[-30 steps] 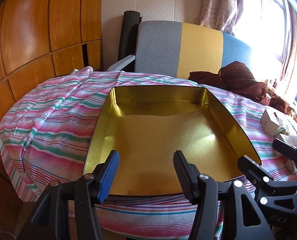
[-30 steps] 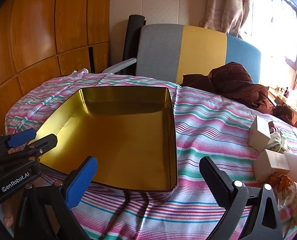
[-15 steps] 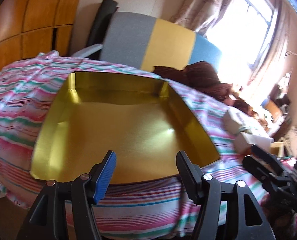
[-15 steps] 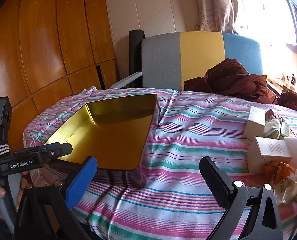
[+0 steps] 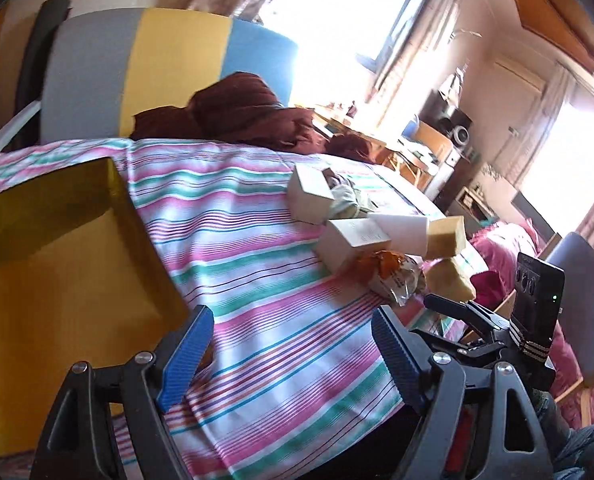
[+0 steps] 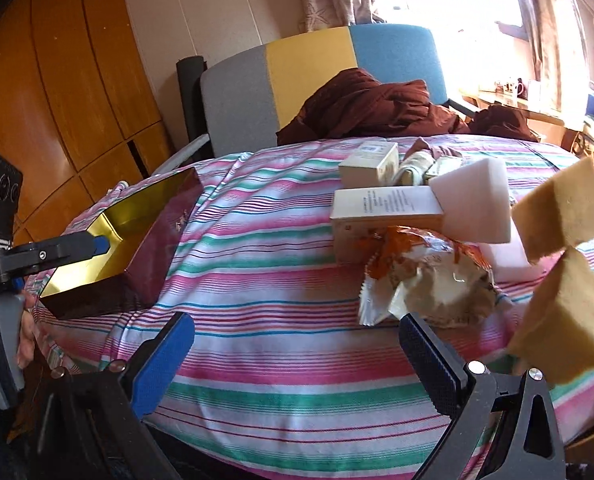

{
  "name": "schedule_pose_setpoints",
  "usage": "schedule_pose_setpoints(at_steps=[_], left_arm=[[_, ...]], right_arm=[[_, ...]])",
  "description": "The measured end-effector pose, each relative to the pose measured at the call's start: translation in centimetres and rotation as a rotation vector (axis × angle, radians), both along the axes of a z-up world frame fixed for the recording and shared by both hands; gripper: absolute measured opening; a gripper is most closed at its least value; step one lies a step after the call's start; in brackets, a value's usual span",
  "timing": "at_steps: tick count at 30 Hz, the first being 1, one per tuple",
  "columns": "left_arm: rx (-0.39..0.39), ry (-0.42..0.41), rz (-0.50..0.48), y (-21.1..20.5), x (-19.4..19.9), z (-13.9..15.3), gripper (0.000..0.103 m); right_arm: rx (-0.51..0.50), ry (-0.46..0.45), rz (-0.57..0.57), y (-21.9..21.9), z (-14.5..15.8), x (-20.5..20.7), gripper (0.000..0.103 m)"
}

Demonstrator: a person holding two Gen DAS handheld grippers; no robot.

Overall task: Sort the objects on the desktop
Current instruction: 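Move both tools from the tray toward the cluster of items, then grasp the white printed box with the left tool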

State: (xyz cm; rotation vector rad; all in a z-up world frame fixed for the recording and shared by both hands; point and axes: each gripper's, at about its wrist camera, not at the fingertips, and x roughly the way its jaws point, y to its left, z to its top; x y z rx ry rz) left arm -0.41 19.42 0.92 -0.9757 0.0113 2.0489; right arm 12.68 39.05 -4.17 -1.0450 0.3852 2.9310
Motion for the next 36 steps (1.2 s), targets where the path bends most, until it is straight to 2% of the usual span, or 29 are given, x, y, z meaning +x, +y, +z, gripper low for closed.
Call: schedule_pose_setpoints(at_steps=[5, 10, 12, 15, 22, 28, 35, 36], left_arm=[[-0.137, 0.112, -0.170, 7.3, -0.2, 0.4, 0.083], [-0.279, 0.180, -0.373, 13.0, -1.3, -0.5, 0.083], [-0.340, 0.197, -0.424, 14.7, -2.1, -1.0, 0.083], [-0.386, 0.195, -0.484, 16.5, -3.4, -1.8, 0.083], [-0.456, 0.249, -0.626, 20.0, -4.0, -2.9, 0.083], [-0.504, 0.246, -0.702, 21.6, -5.0, -4.2, 0.083], [-0.477, 0.168, -0.718, 22.7, -5.9, -5.3, 0.082], [-0.469, 0.149, -0.721, 22.7, -6.0, -5.4, 0.078]], right_arm=[[-0.001, -0.004, -0.007, 0.9, -1.0, 0.0, 0.103], [-0.021, 0.018, 0.000, 1.3, -1.6, -0.2, 0.103], [-0.029, 0.026, -0.002, 1.4, -1.8, -0.3, 0.103], [-0.045, 0.035, 0.000, 1.7, -2.1, -0.5, 0.103], [-0.097, 0.041, -0.003, 2.7, -3.1, -1.2, 0.103], [-0.151, 0.038, -0.020, 4.0, -4.3, -1.3, 0.103], [-0.154, 0.055, -0.011, 4.1, -4.6, -1.3, 0.103], [-0.155, 0.060, -0.009, 4.1, -4.6, -1.3, 0.103]])
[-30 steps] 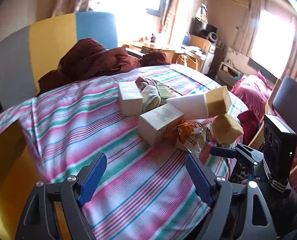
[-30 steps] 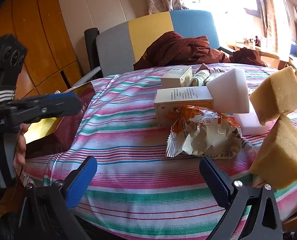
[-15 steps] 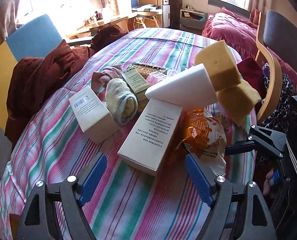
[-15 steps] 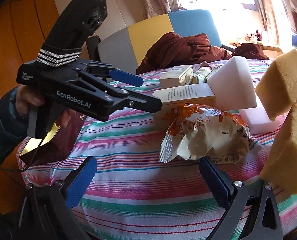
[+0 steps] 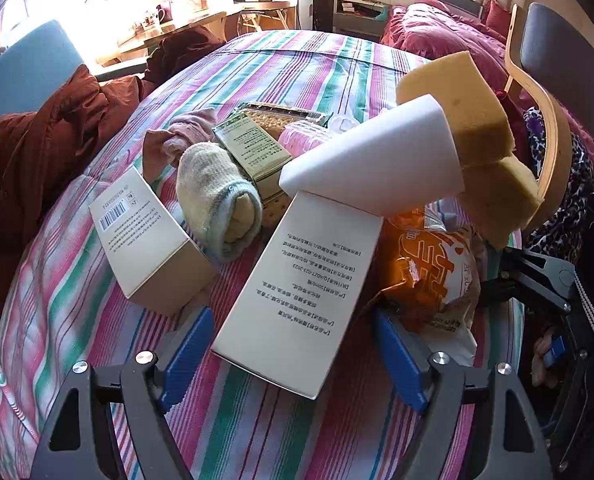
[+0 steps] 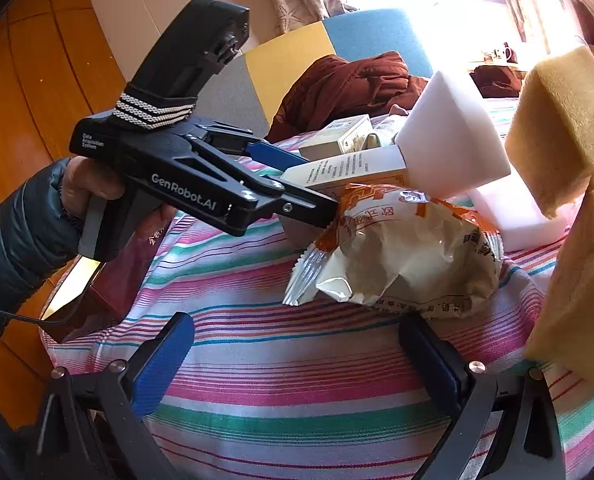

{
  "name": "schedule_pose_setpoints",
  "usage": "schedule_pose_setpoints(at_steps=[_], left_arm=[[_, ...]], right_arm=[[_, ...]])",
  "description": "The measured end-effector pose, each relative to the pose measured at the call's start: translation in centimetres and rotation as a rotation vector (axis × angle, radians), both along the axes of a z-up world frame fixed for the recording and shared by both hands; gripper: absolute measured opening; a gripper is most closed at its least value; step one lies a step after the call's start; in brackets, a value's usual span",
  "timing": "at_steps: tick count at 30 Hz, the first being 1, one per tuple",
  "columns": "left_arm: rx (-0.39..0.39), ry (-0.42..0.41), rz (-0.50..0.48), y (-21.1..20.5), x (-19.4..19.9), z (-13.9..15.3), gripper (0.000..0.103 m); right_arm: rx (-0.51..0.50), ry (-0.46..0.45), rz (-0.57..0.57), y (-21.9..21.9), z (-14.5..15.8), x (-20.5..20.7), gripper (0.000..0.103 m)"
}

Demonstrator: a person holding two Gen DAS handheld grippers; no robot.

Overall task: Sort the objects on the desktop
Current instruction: 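Grasp the white printed box with the left tool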

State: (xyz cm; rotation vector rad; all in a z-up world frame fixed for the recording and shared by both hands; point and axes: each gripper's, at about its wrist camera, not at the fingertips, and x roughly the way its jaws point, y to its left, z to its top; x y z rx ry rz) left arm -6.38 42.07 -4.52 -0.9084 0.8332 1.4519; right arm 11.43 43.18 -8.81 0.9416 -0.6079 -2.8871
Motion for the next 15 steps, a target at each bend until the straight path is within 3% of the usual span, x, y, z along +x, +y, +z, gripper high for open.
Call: schedule_pose_setpoints(at_steps=[7, 15], left_arm=[[0.027, -0.045, 0.049, -1.5, 0.8, 0.2, 0.063], [0.068, -0.067, 0.234, -5.9, 2.2, 0.6, 0.057]], right_arm=[[-0.006, 0.037, 0.010, 0.1, -0.4, 0.3, 0.103], [0.078, 0.061, -0.004, -1.0, -0.8, 0.4, 0.103]])
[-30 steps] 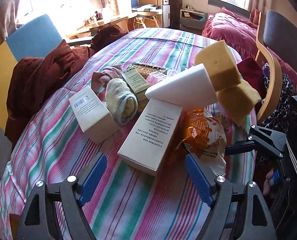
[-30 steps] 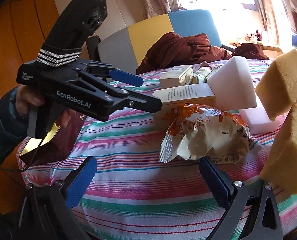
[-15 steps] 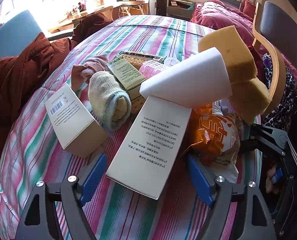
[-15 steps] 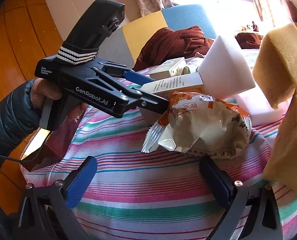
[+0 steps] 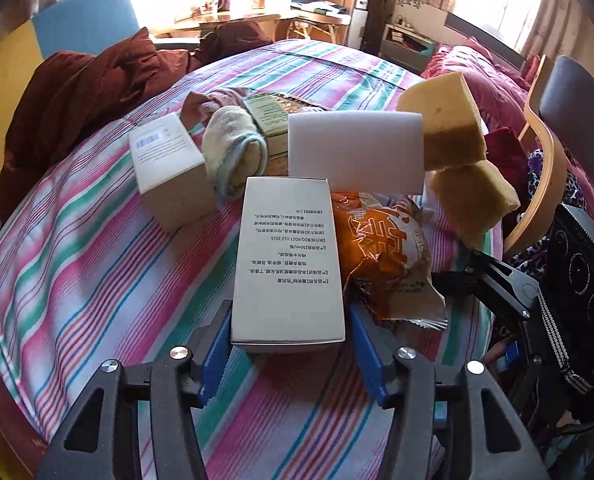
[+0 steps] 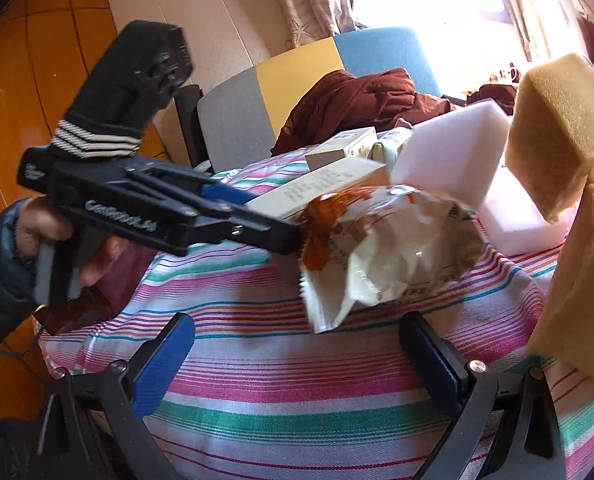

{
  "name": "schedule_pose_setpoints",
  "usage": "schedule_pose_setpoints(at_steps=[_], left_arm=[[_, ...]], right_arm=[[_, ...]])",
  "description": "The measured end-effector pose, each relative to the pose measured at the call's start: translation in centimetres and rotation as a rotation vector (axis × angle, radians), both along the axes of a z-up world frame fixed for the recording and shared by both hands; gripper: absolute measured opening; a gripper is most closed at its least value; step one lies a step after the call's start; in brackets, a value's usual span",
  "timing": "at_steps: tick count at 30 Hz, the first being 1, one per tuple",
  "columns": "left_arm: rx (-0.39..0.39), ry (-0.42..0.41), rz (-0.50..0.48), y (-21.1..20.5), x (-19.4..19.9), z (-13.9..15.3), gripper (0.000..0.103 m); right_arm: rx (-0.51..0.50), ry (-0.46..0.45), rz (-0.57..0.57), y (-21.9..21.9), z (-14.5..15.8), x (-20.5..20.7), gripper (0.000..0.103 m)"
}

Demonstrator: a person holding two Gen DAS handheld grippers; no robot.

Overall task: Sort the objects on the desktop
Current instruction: 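Grasp the white printed box with the left tool, then grasp the orange-and-white snack bag with the right tool while the left tool holds the box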

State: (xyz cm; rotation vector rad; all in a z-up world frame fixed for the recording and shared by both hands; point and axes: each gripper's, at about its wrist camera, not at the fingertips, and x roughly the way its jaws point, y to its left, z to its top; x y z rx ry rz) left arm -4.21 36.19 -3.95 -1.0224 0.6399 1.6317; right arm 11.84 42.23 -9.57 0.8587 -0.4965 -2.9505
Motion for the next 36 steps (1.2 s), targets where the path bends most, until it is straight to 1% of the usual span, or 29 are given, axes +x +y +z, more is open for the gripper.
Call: schedule_pose_setpoints(at_steps=[2, 9, 14, 15, 16, 20, 23, 26, 29, 32, 36], left_arm=[[0.014, -0.014, 0.058, -1.6, 0.0, 0.0, 0.056], [0.051, -0.053, 0.246, -7.8, 0.9, 0.2, 0.056], [0.089, -0.066, 0.308, -9.9, 2.2, 0.2, 0.057], [0.106, -0.077, 0.311, -10.2, 2.3, 0.2, 0.058], [0.122, -0.090, 0.314, -10.4, 2.3, 0.1, 0.061], [0.182, -0.142, 0.335, -10.7, 2.2, -0.2, 0.065], [0.226, -0.156, 0.344, -10.9, 2.1, 0.3, 0.067], [0.244, -0.157, 0.367, -10.7, 1.6, 0.6, 0.067], [0.252, -0.174, 0.390, -10.5, 1.2, 0.5, 0.067], [0.248, -0.182, 0.405, -10.3, 1.1, 0.3, 0.067], [0.227, -0.181, 0.425, -9.6, 0.7, -0.1, 0.067]], right_arm=[[0.034, 0.003, -0.012, -0.5, -0.1, 0.0, 0.103], [0.120, -0.030, -0.027, -1.4, -0.2, -0.4, 0.103], [0.178, -0.058, -0.040, -2.0, -0.2, -0.5, 0.103], [0.185, -0.064, -0.041, -2.1, -0.2, -0.5, 0.103], [0.188, -0.068, -0.041, -2.2, -0.2, -0.5, 0.103], [0.166, -0.084, -0.039, -1.8, 0.3, -0.4, 0.103], [0.132, -0.088, -0.041, -1.1, 1.0, 0.2, 0.103], [0.124, -0.070, -0.065, -0.6, 2.2, 0.9, 0.103], [0.112, -0.058, -0.078, -0.2, 3.3, 1.0, 0.103], [0.084, -0.062, -0.051, -0.3, 3.8, 0.8, 0.103], [0.015, -0.058, -0.025, -0.5, 4.0, 0.1, 0.103]])
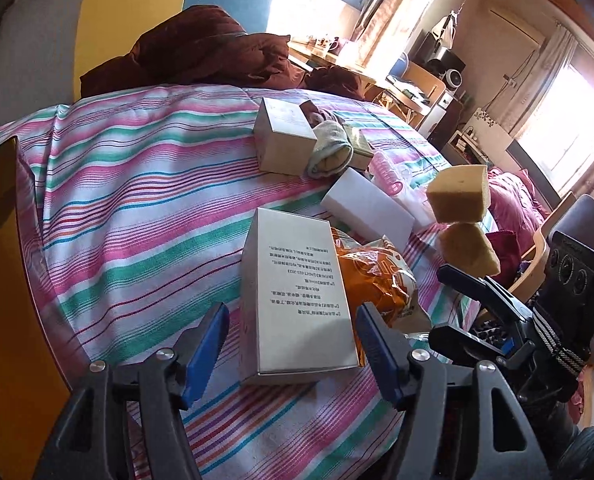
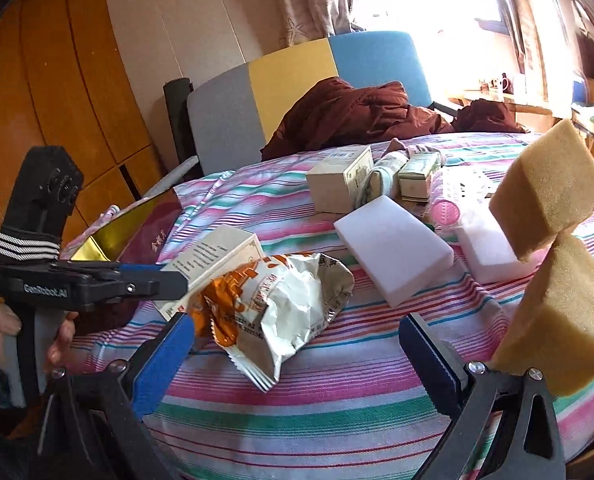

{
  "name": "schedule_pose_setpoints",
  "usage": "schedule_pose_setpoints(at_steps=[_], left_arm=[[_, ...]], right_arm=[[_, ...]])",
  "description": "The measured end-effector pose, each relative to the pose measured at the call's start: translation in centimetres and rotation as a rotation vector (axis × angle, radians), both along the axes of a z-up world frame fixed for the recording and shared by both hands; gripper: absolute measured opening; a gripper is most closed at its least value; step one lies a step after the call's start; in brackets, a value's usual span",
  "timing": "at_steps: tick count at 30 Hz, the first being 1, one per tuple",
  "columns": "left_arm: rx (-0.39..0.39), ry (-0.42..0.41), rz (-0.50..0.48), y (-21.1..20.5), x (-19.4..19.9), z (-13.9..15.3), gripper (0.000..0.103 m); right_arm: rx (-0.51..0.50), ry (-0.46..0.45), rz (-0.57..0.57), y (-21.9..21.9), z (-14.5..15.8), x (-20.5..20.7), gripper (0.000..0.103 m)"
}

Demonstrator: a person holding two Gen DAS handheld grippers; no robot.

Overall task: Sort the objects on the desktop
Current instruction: 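Grasp the orange-and-white snack bag with the right tool while the left tool holds the box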

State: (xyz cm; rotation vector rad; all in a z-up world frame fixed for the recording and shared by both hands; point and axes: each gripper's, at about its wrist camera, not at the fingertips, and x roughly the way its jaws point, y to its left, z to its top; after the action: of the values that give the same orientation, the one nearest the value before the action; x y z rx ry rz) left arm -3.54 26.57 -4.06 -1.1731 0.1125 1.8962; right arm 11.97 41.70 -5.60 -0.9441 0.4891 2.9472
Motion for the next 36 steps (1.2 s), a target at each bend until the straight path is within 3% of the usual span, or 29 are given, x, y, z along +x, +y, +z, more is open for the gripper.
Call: schedule_pose_setpoints(at_steps=[15, 19, 22, 27, 32, 35, 36], left_arm=[[-0.074, 0.025, 0.058, 2.2, -1.9, -2.0, 0.067], [-0.087, 0.009, 0.081, 2.2, -2.4, -3.0, 0.067], [-0.090, 0.028, 0.091, 2.2, -2.2, -3.2, 0.067], [-0.102, 0.062, 0.082, 2.4, -1.7, -3.4, 0.071], [-0.078, 0.020, 0.113, 2.0, -2.2, -3.1, 0.072], [-0.088, 0.044, 0.127, 1.9, -1.8, -3.0, 0.066], [-0.100, 0.062, 0.130, 2.0, -1.6, -2.9, 0.060]], right_arm=[[0.023, -0.086, 0.053, -1.0, -1.5, -4.5, 0.090], [0.008, -0.090, 0.057, -0.9, -1.8, -4.8, 0.074], [-0.004, -0.074, 0.044, -0.7, -1.8, -4.5, 0.071], [-0.020, -0.067, 0.028, -0.2, -1.8, -4.2, 0.070], [-0.079, -0.082, 0.014, 0.5, -2.1, -4.7, 0.081], [-0.080, -0.073, 0.007, 0.6, -2.3, -4.8, 0.082], [-0.076, -0.067, 0.007, 0.5, -2.3, -4.7, 0.077]])
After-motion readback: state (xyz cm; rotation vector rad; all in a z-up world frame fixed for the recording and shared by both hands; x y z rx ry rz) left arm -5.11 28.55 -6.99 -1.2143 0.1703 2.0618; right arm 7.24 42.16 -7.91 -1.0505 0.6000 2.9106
